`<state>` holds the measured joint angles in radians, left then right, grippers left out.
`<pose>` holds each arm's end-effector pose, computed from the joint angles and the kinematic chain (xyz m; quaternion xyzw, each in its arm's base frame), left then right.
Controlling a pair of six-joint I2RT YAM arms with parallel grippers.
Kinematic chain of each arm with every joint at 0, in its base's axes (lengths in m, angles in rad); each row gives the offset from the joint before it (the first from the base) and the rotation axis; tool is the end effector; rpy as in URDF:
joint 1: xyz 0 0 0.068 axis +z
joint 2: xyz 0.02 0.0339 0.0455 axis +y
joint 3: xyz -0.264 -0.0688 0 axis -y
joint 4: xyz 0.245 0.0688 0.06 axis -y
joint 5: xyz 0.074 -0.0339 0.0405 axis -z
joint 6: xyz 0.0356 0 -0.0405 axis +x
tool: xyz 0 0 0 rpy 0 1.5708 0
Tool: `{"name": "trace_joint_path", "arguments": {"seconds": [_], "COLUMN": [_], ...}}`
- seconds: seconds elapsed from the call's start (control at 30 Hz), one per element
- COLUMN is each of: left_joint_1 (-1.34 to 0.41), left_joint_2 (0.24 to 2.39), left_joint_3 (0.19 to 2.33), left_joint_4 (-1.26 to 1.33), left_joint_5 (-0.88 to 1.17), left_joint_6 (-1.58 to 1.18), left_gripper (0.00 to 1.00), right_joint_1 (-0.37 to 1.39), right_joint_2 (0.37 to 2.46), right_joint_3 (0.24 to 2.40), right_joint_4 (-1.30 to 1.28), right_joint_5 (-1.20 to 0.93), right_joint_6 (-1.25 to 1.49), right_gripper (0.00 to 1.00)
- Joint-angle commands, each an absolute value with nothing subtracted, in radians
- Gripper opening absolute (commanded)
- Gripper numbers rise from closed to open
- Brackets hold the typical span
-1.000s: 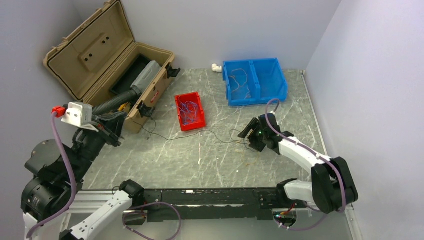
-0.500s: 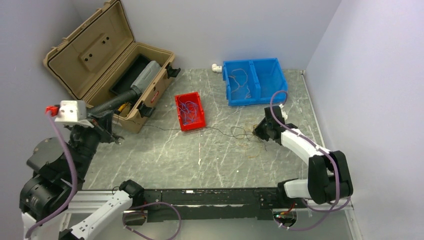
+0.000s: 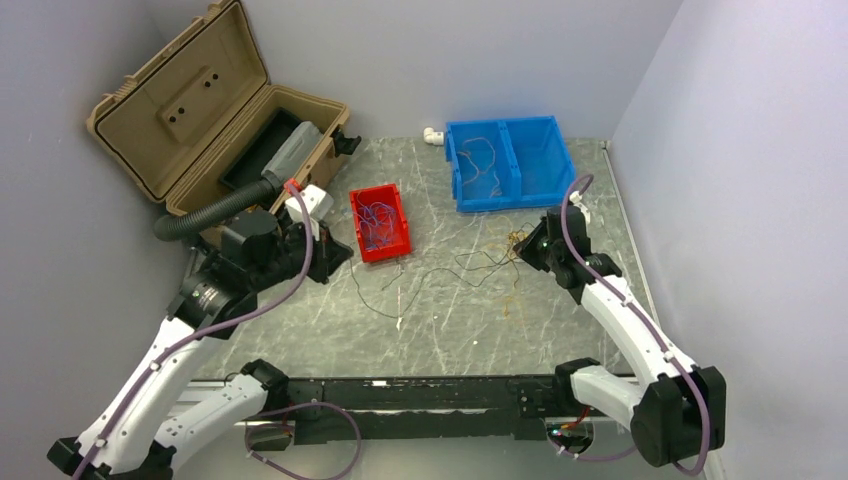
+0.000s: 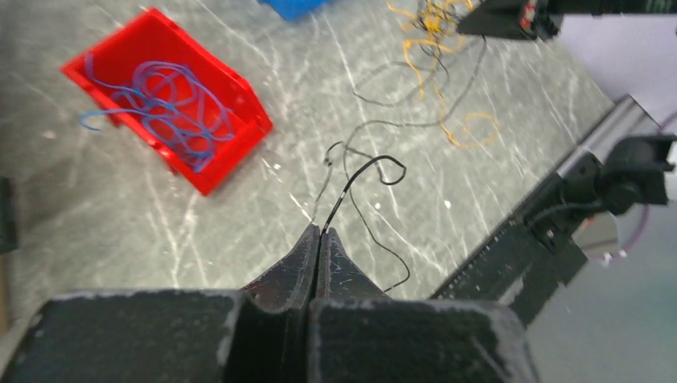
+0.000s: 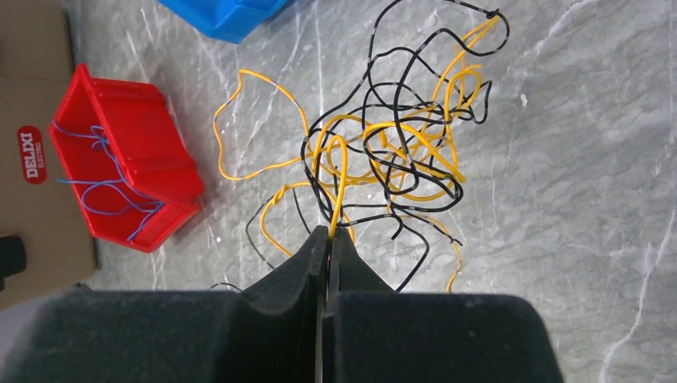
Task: Untangle the cables
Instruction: Untie the cable.
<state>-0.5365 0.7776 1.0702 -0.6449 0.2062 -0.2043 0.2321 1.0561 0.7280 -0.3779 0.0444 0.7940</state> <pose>0.1263 -0.0836 0.3893 0.1930 0.7948 -0.2847 0.5001 0.2190 0.0501 0.2501 0.2606 0.8696 0.1881 0.3749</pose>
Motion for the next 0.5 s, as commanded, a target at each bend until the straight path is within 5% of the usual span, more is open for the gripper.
{"name": "trace_joint_path", "arguments": {"seconds": [0.0, 0.23, 0.27, 0.37, 0.47], "left_joint_1": [-0.561, -0.668, -0.68, -0.732, -0.803], "left_joint_2": [0.772, 0.837, 0.862, 0.909, 0.93], "left_joint_3": [1.038, 1.006, 1.009, 1.012, 0.993], "left_joint_4": [-0.543, -0.609, -0.621, -0.618, -0.497], "left_joint_5": [0.369, 0.207, 0.199, 0.19, 0.155], "left_joint_6": [-0.23, -0.243, -0.242, -0.231, -0.227], "left_gripper": [0.0, 0.06, 0.14, 0.67, 0.89], "right_joint_1": [0.239, 0.249, 0.251, 0.261, 0.27], "right_joint_2": [1.013, 0.993, 0.991, 0.991, 0.992], "right_joint_3": [0.771, 0.773, 0.773, 0.775, 0.78], "right_joint_4": [-0.416, -0.419, -0.419, -0.419, -0.422], "right_joint_5": [0.058, 0.072, 0.075, 0.08, 0.078], "right_joint_6": [0.751, 0.729, 0.728, 0.73, 0.735], "right_gripper": [0.02, 0.0, 0.0, 0.0, 0.0]}}
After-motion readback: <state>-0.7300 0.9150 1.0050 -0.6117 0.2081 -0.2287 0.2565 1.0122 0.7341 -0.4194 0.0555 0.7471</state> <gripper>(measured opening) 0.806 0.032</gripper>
